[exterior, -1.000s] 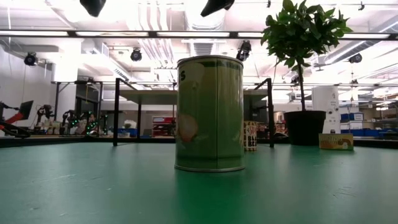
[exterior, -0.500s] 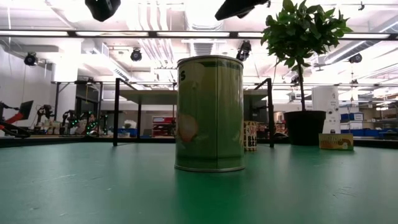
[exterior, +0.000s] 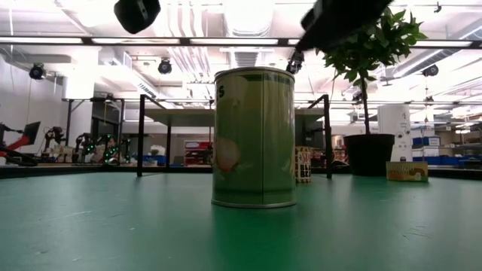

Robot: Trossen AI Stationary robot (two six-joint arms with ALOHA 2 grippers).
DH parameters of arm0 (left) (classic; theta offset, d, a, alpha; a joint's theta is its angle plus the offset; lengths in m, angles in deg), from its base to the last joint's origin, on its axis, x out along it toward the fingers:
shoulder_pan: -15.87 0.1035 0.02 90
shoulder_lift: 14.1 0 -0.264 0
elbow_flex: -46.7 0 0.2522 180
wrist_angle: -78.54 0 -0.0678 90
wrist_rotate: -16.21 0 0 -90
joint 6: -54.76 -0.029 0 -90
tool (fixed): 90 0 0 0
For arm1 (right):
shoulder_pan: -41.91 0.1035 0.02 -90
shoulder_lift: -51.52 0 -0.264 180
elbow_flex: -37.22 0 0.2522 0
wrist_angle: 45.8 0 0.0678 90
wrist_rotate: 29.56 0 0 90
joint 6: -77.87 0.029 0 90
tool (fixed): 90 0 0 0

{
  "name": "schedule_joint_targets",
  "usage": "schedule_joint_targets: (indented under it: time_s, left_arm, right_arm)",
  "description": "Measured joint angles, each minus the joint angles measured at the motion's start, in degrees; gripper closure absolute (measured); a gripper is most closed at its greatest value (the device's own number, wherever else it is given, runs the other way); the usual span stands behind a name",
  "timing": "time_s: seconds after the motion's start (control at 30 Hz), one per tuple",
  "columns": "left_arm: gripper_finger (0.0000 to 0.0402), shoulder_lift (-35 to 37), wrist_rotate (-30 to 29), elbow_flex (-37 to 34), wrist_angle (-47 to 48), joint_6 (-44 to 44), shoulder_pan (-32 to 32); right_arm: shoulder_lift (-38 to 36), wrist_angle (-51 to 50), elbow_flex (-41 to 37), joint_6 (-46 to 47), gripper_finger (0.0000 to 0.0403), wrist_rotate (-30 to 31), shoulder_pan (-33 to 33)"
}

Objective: Pick and place cans onto a shelf
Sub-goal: Put the canned pears on the shelf

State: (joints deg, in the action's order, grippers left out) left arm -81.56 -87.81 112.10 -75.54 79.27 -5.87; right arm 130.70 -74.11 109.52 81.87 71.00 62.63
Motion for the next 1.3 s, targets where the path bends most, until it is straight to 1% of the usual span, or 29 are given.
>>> schedule_joint_targets:
  time_s: [0.07,0.27,0.47,0.57,0.7,0.83,0.93,1.07,1.3]
  left_arm:
    - [0.0402,-1.83,0.00,0.85,-0.26,0.49,-1.47]
    - [0.0402,-7.43,0.08,3.14,-0.27,0.11,-5.34]
    - [0.0402,-13.95,0.07,3.95,-3.07,-3.20,-7.18]
    - [0.0402,-17.16,0.09,3.97,-3.77,-3.43,-7.47]
    - [0.0402,-21.43,0.07,3.97,-5.45,-3.44,-7.66]
    - [0.0402,-25.53,0.00,3.97,-9.51,-3.81,-7.69]
    - [0.0402,-28.01,-0.03,3.97,-13.24,-3.65,-7.71]
    - [0.0402,-30.88,-1.54,3.97,-16.41,-2.97,-7.71]
    - [0.0402,-33.09,-4.59,3.97,-17.24,-0.52,-7.69]
  right_arm:
    - [-0.03,-0.02,-0.94,2.27,0.0394,1.65,1.77]
    - [0.49,0.27,-2.56,6.97,0.0394,1.95,4.23]
    - [3.53,1.09,-4.88,9.41,0.0394,8.50,5.54]
    - [4.84,3.54,-5.24,9.23,0.0394,9.32,5.49]
    - [6.93,7.86,-5.04,6.33,0.0394,9.63,5.54]
    - [8.95,11.65,-5.01,3.54,0.0394,12.26,5.10]
    - [10.27,11.96,-4.69,3.79,0.0394,12.40,4.23]
    - [11.58,12.99,-4.57,3.83,0.0394,12.58,3.69]
    - [13.32,15.89,-4.38,3.81,0.0394,11.15,4.29]
